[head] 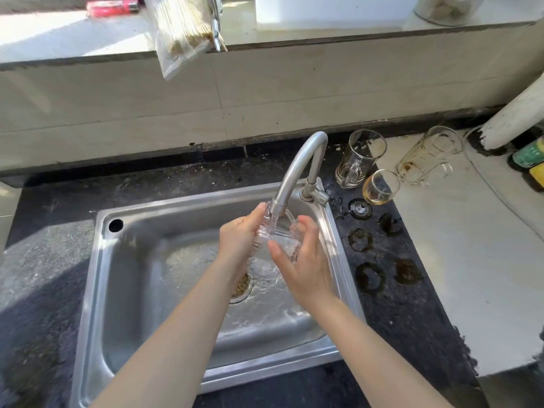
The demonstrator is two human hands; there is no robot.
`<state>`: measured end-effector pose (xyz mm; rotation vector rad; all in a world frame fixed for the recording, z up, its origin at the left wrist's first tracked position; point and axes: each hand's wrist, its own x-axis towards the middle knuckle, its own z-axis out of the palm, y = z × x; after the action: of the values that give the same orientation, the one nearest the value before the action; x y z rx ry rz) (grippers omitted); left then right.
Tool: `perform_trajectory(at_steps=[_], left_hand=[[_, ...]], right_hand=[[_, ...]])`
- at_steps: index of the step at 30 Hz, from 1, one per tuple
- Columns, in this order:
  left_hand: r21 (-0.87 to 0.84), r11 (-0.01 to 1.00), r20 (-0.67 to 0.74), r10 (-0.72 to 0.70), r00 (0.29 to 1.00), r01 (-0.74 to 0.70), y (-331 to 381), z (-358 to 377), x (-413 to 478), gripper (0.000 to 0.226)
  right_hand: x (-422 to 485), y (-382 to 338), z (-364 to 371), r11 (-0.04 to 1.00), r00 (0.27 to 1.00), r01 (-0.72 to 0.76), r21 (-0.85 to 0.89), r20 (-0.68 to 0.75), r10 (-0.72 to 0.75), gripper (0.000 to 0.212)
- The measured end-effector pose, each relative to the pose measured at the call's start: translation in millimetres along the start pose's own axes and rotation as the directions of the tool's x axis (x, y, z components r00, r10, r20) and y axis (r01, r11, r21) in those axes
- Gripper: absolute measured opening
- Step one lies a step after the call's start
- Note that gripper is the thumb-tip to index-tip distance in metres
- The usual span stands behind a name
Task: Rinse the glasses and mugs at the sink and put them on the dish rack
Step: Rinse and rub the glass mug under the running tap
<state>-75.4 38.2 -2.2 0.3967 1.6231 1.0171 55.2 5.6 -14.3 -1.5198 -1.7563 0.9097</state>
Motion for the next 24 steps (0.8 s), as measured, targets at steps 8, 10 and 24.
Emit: perform_trajectory(at_steps=[8,10,24], left_hand=[[0.240,0.920,0.063,0.304,0.950,-0.310,3,-13,-8,0.040],[0.330,0.853,0.204,0.354,0.913,-0.404,-1,-16,-13,0.035],[0.330,0.880,0.467,0.163,0.869,-0.342,-10,-38,-19,0.086]], right_hand=[[14,3,-22,0.707,0.729,-0.615,0.349,0.593,0.341,0.064],[14,9,-23,0.730,0.640,-0.641,0.236,0.689,0.340,0.072],[12,24,-13,0.687,0.732,-0.622,0.376,0.591,0.340,0.075]])
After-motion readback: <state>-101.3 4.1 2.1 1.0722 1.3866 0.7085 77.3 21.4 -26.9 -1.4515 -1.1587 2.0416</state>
